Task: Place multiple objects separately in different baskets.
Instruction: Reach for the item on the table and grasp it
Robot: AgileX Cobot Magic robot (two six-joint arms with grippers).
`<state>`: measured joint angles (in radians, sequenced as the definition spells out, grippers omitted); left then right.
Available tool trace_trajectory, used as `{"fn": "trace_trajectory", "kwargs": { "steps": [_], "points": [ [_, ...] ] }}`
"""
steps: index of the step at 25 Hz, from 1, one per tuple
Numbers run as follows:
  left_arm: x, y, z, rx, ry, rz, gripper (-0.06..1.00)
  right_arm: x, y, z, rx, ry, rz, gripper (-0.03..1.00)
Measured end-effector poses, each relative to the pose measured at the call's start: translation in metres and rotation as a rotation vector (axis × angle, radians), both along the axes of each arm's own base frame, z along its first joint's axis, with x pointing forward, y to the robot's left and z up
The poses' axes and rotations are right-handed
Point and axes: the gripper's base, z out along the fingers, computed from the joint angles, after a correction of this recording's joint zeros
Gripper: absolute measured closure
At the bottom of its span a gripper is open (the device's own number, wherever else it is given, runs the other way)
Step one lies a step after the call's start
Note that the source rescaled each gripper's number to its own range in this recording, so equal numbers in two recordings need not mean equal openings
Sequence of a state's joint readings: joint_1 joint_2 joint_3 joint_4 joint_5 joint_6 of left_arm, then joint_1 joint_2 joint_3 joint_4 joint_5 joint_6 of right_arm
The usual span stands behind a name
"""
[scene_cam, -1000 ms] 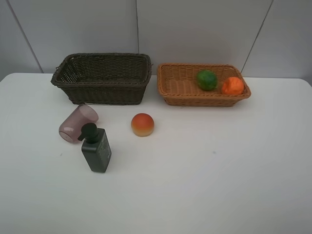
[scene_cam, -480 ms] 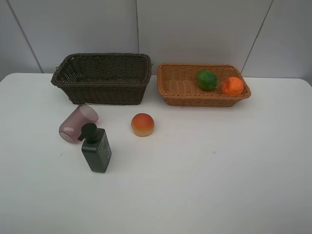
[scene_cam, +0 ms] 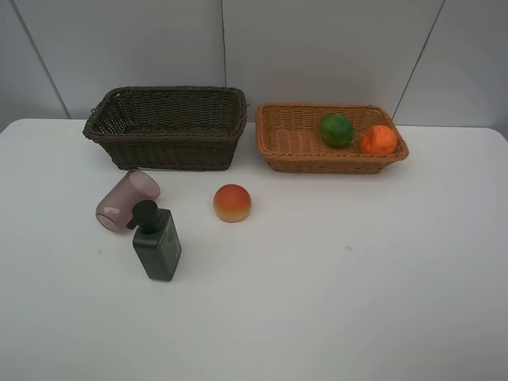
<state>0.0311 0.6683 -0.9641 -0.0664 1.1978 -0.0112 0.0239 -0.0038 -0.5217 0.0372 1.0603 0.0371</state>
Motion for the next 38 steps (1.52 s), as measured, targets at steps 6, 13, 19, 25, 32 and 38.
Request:
{"fn": "trace_trajectory", "kwargs": {
  "steps": [6, 13, 19, 25, 32, 38],
  "points": [
    [0.057, -0.004, -0.014, -0.065, 0.192, -0.016, 0.03, 0.000, 0.000, 0.000, 0.000, 0.000, 0.000, -0.03],
    [0.081, -0.027, -0.025, -0.054, 0.291, -0.113, 0.03, 0.000, 0.000, 0.000, 0.000, 0.000, 0.000, -0.03],
    [0.103, -0.069, -0.036, -0.018, 0.360, -0.160, 0.03, 0.000, 0.000, 0.000, 0.000, 0.000, 0.000, -0.03],
    [0.133, -0.115, -0.044, 0.029, 0.437, -0.156, 0.03, 0.000, 0.000, 0.000, 0.000, 0.000, 0.000, -0.03],
    [0.148, -0.155, -0.058, 0.045, 0.485, -0.117, 0.03, 0.000, 0.000, 0.000, 0.000, 0.000, 0.000, -0.03],
    [0.154, -0.167, -0.076, 0.078, 0.527, -0.068, 0.03, 0.000, 0.000, 0.000, 0.002, 0.000, 0.001, -0.03]
  ]
}}
